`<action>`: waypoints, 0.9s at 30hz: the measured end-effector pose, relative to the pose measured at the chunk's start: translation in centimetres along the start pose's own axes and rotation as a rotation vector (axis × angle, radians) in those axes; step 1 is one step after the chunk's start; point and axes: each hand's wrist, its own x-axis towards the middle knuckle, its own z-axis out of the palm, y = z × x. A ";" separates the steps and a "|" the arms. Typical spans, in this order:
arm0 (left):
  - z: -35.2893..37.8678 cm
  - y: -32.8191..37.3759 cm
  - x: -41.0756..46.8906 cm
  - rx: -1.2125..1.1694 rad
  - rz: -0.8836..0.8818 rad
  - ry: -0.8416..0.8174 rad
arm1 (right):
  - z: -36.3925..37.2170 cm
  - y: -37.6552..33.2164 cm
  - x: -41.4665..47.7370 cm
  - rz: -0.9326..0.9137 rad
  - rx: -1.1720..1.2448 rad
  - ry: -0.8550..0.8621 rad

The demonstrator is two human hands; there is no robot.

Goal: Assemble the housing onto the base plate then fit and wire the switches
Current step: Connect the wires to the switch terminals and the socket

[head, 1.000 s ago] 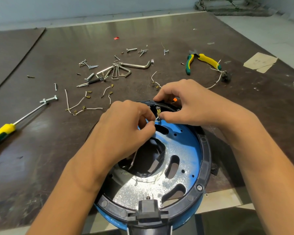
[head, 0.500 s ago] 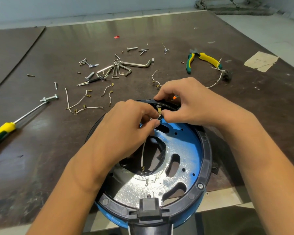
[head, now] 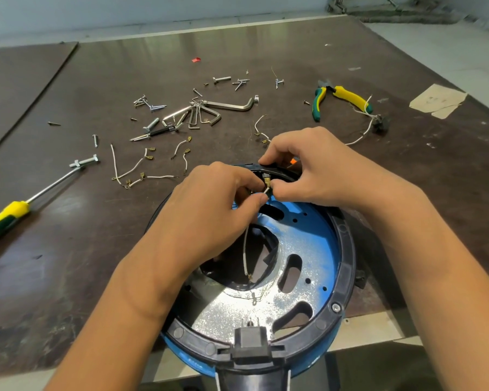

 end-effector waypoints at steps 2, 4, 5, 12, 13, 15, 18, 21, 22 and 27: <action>-0.1 -0.1 0.0 -0.027 -0.017 0.061 | 0.1 0.1 0.0 0.003 0.010 0.001; -0.5 -0.2 0.1 -0.062 -0.054 0.179 | 0.2 0.2 -0.1 0.002 0.017 -0.004; -0.8 -0.3 0.1 -0.077 -0.078 0.242 | 0.2 0.3 -0.1 -0.001 0.019 -0.009; -0.3 0.9 -0.6 0.212 -0.088 0.042 | 0.1 0.4 -0.2 -0.013 0.029 -0.040; -0.3 1.0 -0.6 0.263 -0.083 0.016 | 0.1 0.5 -0.2 -0.010 0.036 -0.042; -0.6 0.8 -0.5 0.269 -0.084 -0.040 | 0.0 0.6 -0.2 -0.008 0.046 -0.048; -1.2 0.8 -0.6 0.258 -0.065 -0.070 | 0.0 0.8 -0.3 -0.004 0.057 -0.050; -1.8 0.5 -0.5 0.252 -0.064 -0.039 | 0.1 0.9 -0.2 -0.005 0.078 -0.046; -2.1 0.2 -0.4 0.252 -0.074 -0.038 | 0.2 0.9 -0.1 -0.010 0.082 -0.043; -4.2 -1.7 -0.1 0.002 -0.088 -0.075 | 0.3 1.2 0.0 -0.026 0.100 -0.037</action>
